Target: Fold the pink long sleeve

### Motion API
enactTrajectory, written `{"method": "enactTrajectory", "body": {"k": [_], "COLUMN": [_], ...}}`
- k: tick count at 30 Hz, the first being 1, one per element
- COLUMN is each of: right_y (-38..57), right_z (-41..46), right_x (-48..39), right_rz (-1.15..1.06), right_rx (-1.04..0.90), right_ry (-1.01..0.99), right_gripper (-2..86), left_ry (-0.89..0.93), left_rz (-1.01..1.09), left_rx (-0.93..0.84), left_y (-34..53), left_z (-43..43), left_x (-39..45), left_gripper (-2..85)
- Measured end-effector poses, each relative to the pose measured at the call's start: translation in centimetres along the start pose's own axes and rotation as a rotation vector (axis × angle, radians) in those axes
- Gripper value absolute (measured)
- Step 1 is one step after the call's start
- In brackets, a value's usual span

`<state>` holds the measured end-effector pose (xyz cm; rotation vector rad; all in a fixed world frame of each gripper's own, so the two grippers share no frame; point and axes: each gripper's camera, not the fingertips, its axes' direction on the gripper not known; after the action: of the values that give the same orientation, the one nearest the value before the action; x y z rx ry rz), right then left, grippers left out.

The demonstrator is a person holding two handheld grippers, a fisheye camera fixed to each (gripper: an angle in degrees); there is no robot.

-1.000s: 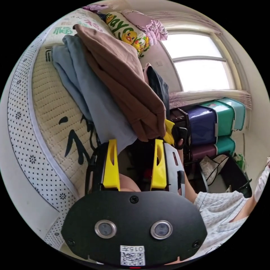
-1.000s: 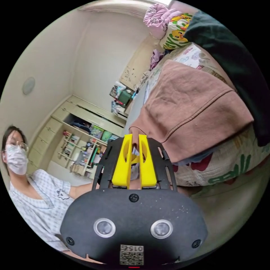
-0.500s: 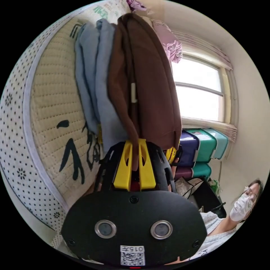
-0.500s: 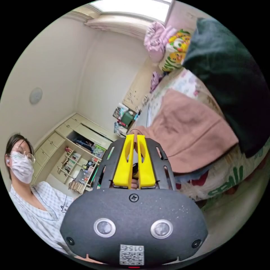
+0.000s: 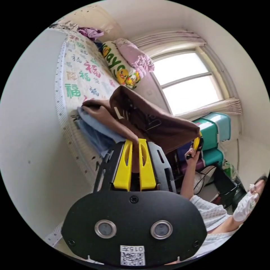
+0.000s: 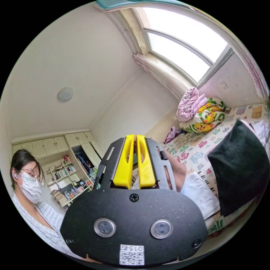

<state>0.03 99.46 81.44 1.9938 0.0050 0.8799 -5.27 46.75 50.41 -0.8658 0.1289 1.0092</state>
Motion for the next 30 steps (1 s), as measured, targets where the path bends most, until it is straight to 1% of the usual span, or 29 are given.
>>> {"method": "enactTrajectory", "body": {"k": [2, 4, 6, 9, 11, 12, 13, 15, 18, 19, 22, 24, 26, 27, 28, 29, 30], "right_y": [1.8, 3.4, 3.9, 4.1, 4.0, 4.0, 4.1, 4.5, 5.1, 5.1, 4.8, 4.6, 4.4, 4.2, 3.9, 3.8, 3.5], "right_z": [-0.6, -1.3, -1.5, -1.9, -2.1, -2.3, -2.5, -2.8, -3.6, -3.8, -4.5, -4.9, -5.4, -5.7, -6.1, -6.3, -6.8], "right_x": [0.7, 0.9, 0.8, 0.3, -0.1, -0.1, 0.2, 0.9, 1.8, 1.9, 2.3, 2.7, 3.1, 3.4, 3.6, 3.7, 3.8], "right_rz": [0.033, 0.054, 0.061, 0.040, 0.021, 0.019, 0.034, 0.057, 0.069, 0.057, 0.042, 0.047, 0.056, 0.063, 0.073, 0.075, 0.081], "right_rx": [-0.016, -0.045, -0.079, -0.112, -0.115, -0.112, -0.110, -0.112, -0.127, -0.136, -0.147, -0.146, -0.144, -0.146, -0.145, -0.142, -0.131], "right_ry": [-0.003, 0.047, 0.105, 0.099, 0.105, 0.108, 0.103, 0.090, 0.121, 0.153, 0.179, 0.164, 0.161, 0.164, 0.168, 0.172, 0.182], "right_gripper": [0.4, 0.4, 0.4, 0.5, 0.5, 0.5, 0.5, 0.5, 0.5, 0.5, 0.5, 0.5, 0.5, 0.5, 0.5, 0.5, 0.5], "left_ry": [0.042, 0.136, 0.155, 0.179, 0.104, 0.037, -0.001, -0.015, -0.105, -0.134, -0.144, -0.149, -0.145, -0.110, -0.062, -0.039, 0.021], "left_rz": [-0.062, -0.128, -0.156, -0.164, -0.137, -0.121, -0.120, -0.100, -0.063, -0.093, -0.180, -0.197, -0.225, -0.225, -0.202, -0.199, -0.193], "left_rx": [0.004, 0.024, 0.061, 0.013, -0.045, -0.078, -0.097, -0.098, -0.109, -0.103, -0.083, -0.127, -0.202, -0.222, -0.178, -0.144, -0.084], "left_y": [2.8, 6.2, 8.2, 10.3, 11.5, 12.2, 12.8, 13.6, 14.5, 14.8, 15.3, 15.8, 16.7, 17.5, 18.6, 19.2, 20.2], "left_z": [-0.1, -0.3, -0.9, -0.8, 0.2, 1.1, 2.2, 3.4, 5.3, 5.8, 6.5, 7.3, 7.8, 7.5, 6.4, 5.7, 4.3], "left_x": [-2.2, -4.5, -5.3, -5.3, -4.5, -4.0, -3.8, -3.5, -3.0, -3.3, -4.0, -4.2, -4.4, -4.5, -4.3, -4.2, -3.9], "left_gripper": [0.2, -0.5, -0.7, -0.3, 0.5, 3.0, 7.3, 11.0, 11.8, 12.3, 13.4, 12.8, 9.8, 6.3, 3.9, 3.2, 2.1]}}
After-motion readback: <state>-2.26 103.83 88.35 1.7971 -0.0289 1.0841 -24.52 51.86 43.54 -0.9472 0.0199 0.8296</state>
